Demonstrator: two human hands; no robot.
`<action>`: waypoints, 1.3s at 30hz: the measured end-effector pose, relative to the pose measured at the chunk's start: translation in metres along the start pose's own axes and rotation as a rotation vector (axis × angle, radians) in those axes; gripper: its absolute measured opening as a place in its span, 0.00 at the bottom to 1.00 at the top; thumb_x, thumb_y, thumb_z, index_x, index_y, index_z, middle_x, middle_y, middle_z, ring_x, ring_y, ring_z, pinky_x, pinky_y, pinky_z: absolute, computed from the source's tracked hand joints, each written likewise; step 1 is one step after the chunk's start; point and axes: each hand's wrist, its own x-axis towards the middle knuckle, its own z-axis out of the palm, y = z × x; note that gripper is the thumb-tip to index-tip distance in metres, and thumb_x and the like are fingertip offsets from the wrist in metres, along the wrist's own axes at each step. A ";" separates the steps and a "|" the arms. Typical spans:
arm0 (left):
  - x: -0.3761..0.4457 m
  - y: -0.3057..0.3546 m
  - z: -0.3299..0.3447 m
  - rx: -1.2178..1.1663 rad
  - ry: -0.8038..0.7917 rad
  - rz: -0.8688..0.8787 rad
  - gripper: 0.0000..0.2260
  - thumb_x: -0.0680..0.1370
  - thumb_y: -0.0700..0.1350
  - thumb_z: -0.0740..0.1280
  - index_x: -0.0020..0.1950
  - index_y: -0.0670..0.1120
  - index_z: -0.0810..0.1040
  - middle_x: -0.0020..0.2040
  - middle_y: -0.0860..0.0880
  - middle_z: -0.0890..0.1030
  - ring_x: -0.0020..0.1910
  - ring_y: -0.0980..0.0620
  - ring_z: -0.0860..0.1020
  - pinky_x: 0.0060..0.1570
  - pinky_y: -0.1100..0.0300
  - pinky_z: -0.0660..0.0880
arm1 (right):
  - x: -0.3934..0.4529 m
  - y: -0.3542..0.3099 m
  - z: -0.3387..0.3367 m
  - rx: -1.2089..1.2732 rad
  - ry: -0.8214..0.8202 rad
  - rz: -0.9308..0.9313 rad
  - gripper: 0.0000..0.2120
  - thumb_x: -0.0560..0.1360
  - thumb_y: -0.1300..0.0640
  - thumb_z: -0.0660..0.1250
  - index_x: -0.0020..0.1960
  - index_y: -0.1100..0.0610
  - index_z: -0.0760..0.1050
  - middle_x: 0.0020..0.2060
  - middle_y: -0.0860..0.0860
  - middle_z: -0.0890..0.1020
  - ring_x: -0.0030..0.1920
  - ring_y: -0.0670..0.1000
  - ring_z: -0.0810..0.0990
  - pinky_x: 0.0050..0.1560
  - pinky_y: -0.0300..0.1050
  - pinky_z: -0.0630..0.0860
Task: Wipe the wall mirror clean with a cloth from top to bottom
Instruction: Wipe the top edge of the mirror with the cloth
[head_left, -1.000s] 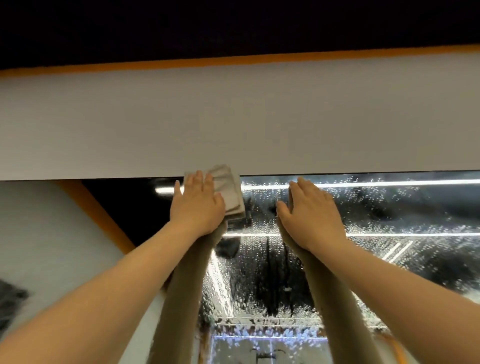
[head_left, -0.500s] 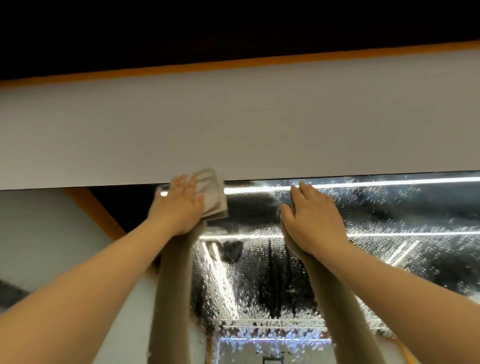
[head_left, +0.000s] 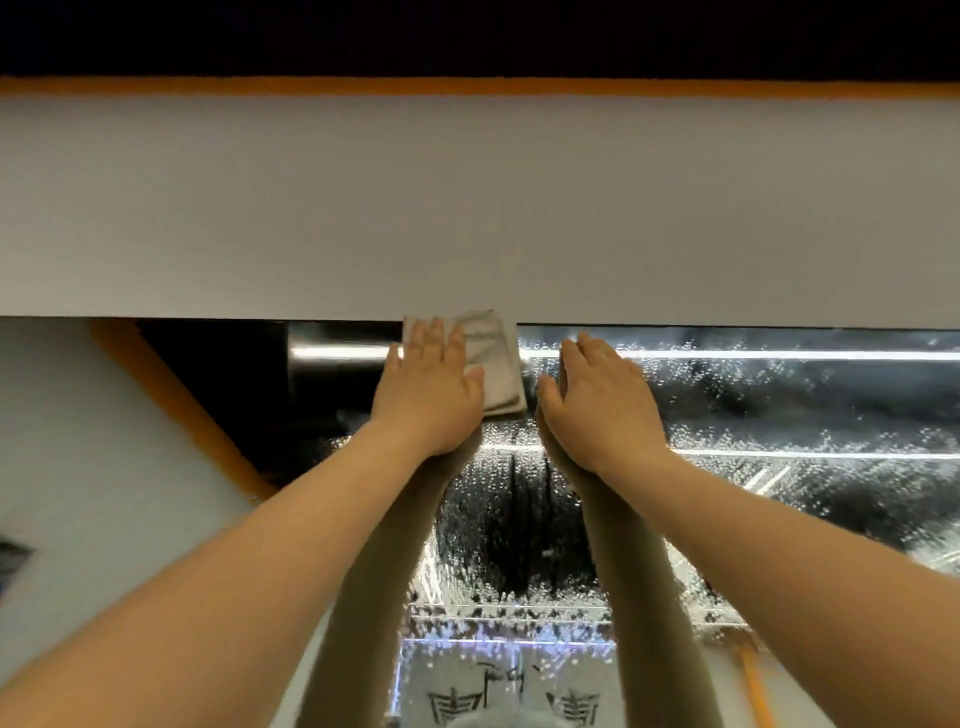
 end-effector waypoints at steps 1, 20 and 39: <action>0.000 -0.001 0.000 -0.021 -0.003 -0.004 0.26 0.84 0.51 0.44 0.80 0.44 0.41 0.80 0.43 0.42 0.78 0.45 0.40 0.75 0.48 0.41 | 0.000 -0.001 0.000 -0.003 -0.006 0.000 0.28 0.83 0.47 0.49 0.79 0.58 0.52 0.78 0.54 0.55 0.78 0.53 0.52 0.76 0.53 0.49; -0.003 0.007 -0.009 0.054 -0.044 -0.074 0.26 0.84 0.51 0.43 0.80 0.45 0.40 0.80 0.46 0.40 0.78 0.49 0.40 0.75 0.48 0.42 | -0.021 0.143 -0.070 -0.193 0.005 0.124 0.23 0.83 0.51 0.54 0.75 0.58 0.60 0.74 0.54 0.64 0.74 0.54 0.62 0.70 0.51 0.59; 0.003 0.053 0.004 -0.013 0.034 -0.451 0.23 0.84 0.49 0.49 0.79 0.43 0.54 0.79 0.42 0.53 0.77 0.42 0.50 0.72 0.44 0.55 | -0.017 0.223 -0.057 0.016 -0.055 0.152 0.35 0.81 0.37 0.46 0.80 0.56 0.44 0.79 0.52 0.45 0.78 0.52 0.43 0.76 0.58 0.42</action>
